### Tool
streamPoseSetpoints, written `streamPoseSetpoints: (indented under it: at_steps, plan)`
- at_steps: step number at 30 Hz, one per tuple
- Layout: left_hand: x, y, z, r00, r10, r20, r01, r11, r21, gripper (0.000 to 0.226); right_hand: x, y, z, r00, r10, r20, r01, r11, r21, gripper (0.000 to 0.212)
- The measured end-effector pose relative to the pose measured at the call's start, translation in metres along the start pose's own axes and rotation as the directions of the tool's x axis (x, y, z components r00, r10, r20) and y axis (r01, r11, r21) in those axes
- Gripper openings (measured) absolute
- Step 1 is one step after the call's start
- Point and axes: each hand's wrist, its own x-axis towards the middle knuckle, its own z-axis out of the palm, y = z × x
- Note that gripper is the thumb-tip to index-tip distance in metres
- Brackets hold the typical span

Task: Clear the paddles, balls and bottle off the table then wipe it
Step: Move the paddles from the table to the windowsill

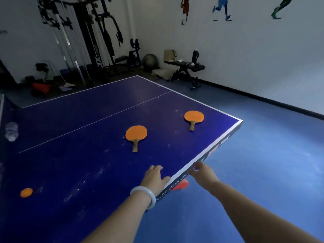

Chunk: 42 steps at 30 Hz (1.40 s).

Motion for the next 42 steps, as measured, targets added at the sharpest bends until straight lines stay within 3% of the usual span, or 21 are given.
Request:
streamPoseSetpoints:
  at_steps: [14,18,25,29,33,42]
  plan:
    - [0.250,0.010,0.018,0.992,-0.014,0.125,0.004,0.996,0.087,0.064,0.213,-0.003,-0.015,0.979,0.199,0.042,-0.197,0.979,-0.043,0.050]
    - [0.310,0.009,0.031,0.990,-0.049,0.132,0.028,0.987,0.155,0.092,0.264,0.003,-0.019,0.969,0.247,0.009,-0.247,0.969,0.011,0.054]
    - [0.395,-0.006,0.058,0.958,-0.193,0.213,0.089,0.904,0.418,0.130,0.359,0.016,-0.018,0.964,0.256,-0.073,-0.253,0.967,0.040,0.071]
    - [0.424,-0.010,0.071,0.928,-0.302,0.219,0.190,0.888,0.419,0.141,0.415,0.019,-0.016,0.929,0.324,-0.179,-0.312,0.946,0.091,0.083]
    - [0.429,-0.009,0.086,0.922,-0.356,0.152,0.263,0.864,0.430,0.143,0.462,0.016,-0.008,0.898,0.354,-0.261,-0.366,0.931,0.005,0.091]
    - [0.428,-0.010,0.089,0.924,-0.356,0.139,0.267,0.863,0.429,0.143,0.493,0.012,0.006,0.840,0.383,-0.385,-0.408,0.913,0.018,0.065]
